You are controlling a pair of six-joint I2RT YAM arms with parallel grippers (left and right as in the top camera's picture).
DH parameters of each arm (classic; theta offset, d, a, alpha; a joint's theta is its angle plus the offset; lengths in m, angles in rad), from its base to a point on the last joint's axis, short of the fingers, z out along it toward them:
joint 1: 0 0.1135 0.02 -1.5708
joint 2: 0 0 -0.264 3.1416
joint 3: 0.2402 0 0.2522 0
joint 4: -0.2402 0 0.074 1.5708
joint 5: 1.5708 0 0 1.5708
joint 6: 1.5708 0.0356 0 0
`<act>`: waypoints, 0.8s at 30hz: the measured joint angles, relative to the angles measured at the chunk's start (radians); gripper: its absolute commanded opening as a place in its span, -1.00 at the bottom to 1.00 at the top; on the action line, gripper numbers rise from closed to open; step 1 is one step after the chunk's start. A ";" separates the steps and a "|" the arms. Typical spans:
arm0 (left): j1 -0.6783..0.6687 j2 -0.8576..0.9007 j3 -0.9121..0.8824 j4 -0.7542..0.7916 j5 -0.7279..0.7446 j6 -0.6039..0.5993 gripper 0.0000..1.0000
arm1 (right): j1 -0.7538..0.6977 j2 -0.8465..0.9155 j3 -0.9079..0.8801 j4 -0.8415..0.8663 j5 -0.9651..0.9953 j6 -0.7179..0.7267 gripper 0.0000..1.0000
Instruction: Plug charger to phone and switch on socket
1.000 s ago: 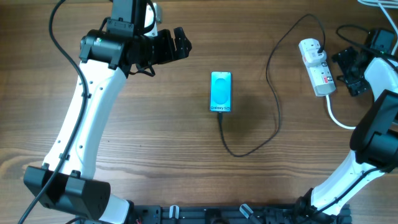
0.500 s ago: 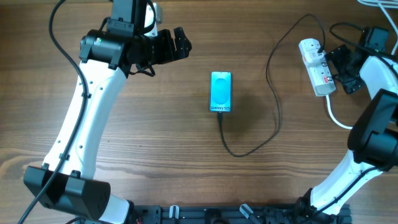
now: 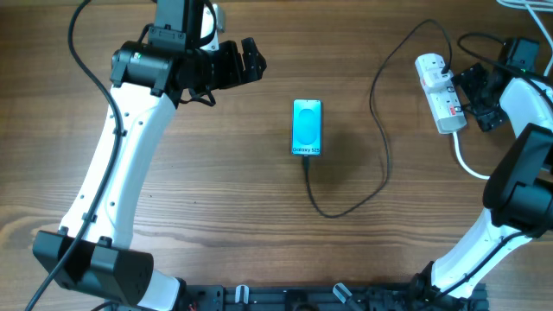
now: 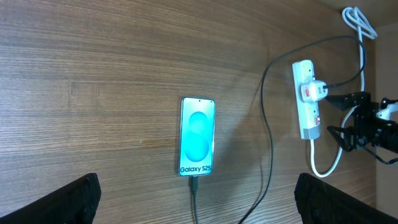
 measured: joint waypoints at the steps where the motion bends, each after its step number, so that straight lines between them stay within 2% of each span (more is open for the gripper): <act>1: 0.000 0.000 0.000 0.000 0.000 0.000 1.00 | 0.000 0.000 0.000 -0.002 0.000 0.000 0.99; 24: 0.000 0.000 0.000 0.000 0.000 0.000 1.00 | -0.004 0.045 0.000 -0.001 0.003 -0.018 0.99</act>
